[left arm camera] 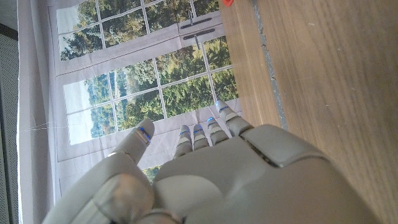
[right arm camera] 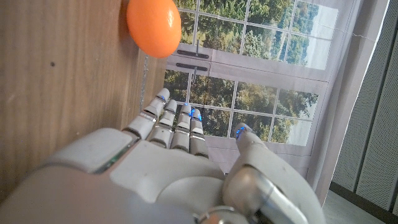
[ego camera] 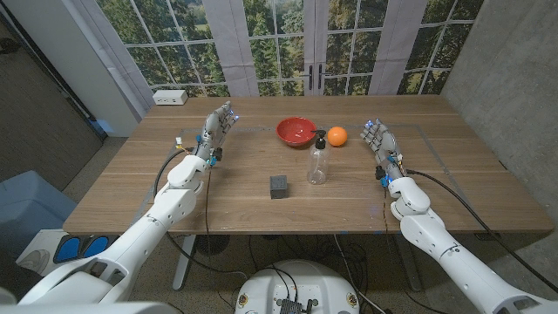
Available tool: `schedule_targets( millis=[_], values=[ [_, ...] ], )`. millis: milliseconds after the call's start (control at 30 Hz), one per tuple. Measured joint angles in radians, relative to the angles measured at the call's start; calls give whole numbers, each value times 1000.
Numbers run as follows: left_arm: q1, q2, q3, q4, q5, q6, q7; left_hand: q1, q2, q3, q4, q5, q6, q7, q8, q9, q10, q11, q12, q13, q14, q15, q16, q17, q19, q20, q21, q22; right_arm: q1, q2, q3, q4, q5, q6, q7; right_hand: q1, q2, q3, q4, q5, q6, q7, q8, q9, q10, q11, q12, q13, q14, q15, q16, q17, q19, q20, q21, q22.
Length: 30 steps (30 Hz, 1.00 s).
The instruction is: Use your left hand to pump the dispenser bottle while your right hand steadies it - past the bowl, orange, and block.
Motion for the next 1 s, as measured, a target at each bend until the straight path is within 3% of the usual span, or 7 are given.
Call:
schedule_targets(
  millis=[433,600,667,1000],
  values=[
    [3,1,-2,-2,0,-7,2,0,0,-4,-4,0,0,0,0,0,0,0,0,0,0,0,0,0,0,0,-4,0,-73,-22,12,-84,-34,6,-63,12,-12,0,-8,0,5,5,0,0,5,5,0,0,1,1,0,0,4,4,0,5],
    [7,2,-2,-6,0,-7,2,0,0,-4,-4,0,0,0,0,0,0,0,0,0,0,0,0,1,0,0,-4,0,-73,-22,12,-84,-46,8,-86,12,-12,-3,-11,0,5,5,0,0,5,5,0,0,5,5,0,0,3,4,0,5],
    [10,3,-3,-9,0,-11,0,0,0,-4,-4,0,0,0,0,0,0,0,0,0,0,0,0,3,0,0,-4,0,-115,-34,21,-129,-50,8,-94,12,-12,0,-14,0,5,5,0,0,5,5,0,0,7,7,0,0,3,4,0,5],
    [19,10,-9,-19,-3,-14,0,0,0,-4,-4,0,0,0,0,0,-4,-4,0,0,0,0,0,2,0,0,-4,0,-158,-50,26,-181,-77,1,-126,12,-12,-3,-19,0,5,5,0,0,5,5,0,0,7,7,0,0,3,4,-8,5]
  ],
)
